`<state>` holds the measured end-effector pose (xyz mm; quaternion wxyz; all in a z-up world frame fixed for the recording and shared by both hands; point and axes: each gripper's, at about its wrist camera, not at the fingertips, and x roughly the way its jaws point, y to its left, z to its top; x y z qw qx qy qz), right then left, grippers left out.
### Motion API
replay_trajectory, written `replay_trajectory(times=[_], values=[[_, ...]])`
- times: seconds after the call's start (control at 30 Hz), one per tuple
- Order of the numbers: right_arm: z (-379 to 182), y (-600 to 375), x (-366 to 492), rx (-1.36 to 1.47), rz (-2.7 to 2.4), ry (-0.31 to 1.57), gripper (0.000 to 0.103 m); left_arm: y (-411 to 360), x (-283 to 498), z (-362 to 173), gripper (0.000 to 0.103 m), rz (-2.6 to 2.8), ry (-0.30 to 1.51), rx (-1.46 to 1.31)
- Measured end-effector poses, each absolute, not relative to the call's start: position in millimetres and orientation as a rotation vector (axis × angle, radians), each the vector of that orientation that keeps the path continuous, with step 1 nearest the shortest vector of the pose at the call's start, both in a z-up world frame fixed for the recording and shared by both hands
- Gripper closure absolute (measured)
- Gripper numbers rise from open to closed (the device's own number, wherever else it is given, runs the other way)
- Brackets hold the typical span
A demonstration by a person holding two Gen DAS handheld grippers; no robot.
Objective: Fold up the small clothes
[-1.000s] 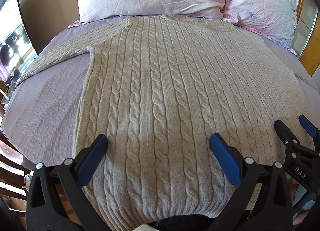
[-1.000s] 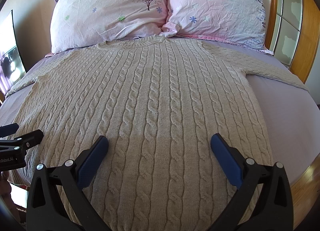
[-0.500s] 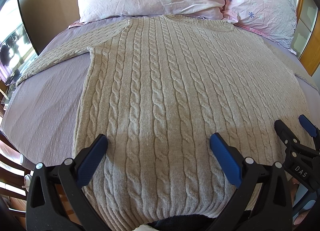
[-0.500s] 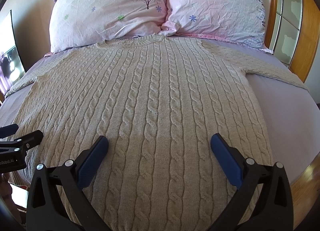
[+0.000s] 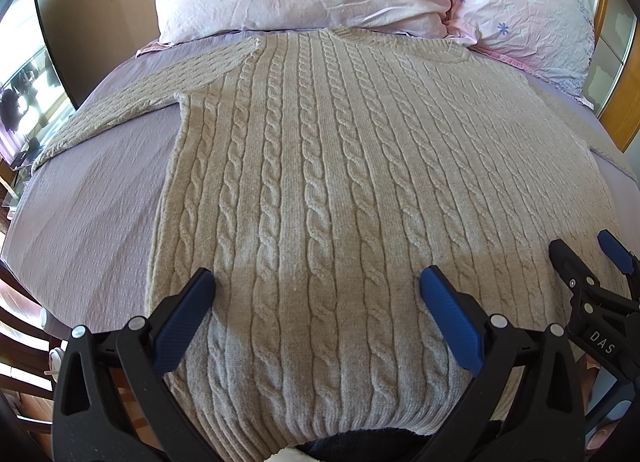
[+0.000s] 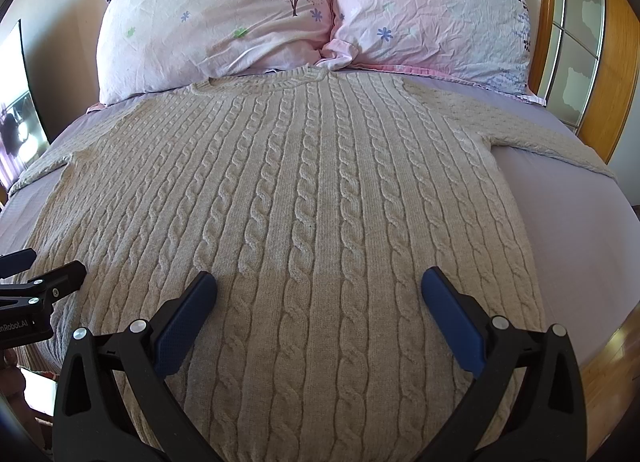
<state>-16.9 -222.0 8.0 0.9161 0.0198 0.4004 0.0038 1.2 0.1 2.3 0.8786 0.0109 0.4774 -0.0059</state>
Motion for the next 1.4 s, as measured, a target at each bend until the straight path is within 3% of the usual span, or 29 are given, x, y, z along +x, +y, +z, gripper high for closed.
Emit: replay_trajectory(times=[0.37,0.53,0.63,0.67,0.7,0.8,0.87,1.0,1.17,1.27,1.4], values=[[12.7,-245.7,-21.3,0.041,0.202,0.742,0.001,2.6,-9.0,0.2,0.002,-0.032,0.917,0.04],[70.4,-371.8,-13.9,0.278,0.024,0.544,0.001,2.1,-3.3,12.7,0.002,-0.065,0.877,0.072],[79.7,-481.8,-1.8,0.492,-0.245,0.501,0.001,27.8,7.5,32.8,0.002,-0.133,0.768,-0.064],[74.1,-514.4,2.4,0.578,-0.311,0.511,0.005,35.0,12.4,36.2,0.002,-0.149,0.747,-0.102],[65.6,-544.6,6.2,0.674,-0.361,0.528,0.021,46.5,19.4,40.4,0.002,-0.175,0.72,-0.163],[31.8,-621.9,20.2,0.964,-0.423,0.573,0.045,77.6,37.1,47.3,0.002,-0.228,0.649,-0.321],[16.3,-656.7,30.1,1.053,-0.492,0.57,0.052,98.6,46.0,50.3,0.002,-0.217,0.585,-0.405],[1.6,-688.5,44.7,1.083,-0.594,0.569,0.056,121.1,57.6,60.7,0.002,-0.065,0.533,-0.371],[-10.9,-712.0,59.0,1.119,-0.63,0.569,0.094,160.7,75.6,59.7,0.002,0.072,0.548,-0.372],[12.2,-694.2,61.4,1.049,-0.605,0.521,0.095,193.6,77.6,55.5,0.002,0.117,0.572,-0.45],[91.1,-598.0,92.9,0.816,-0.311,0.437,0.095,239.3,69.5,51.2,0.002,0.149,0.514,-0.593]])
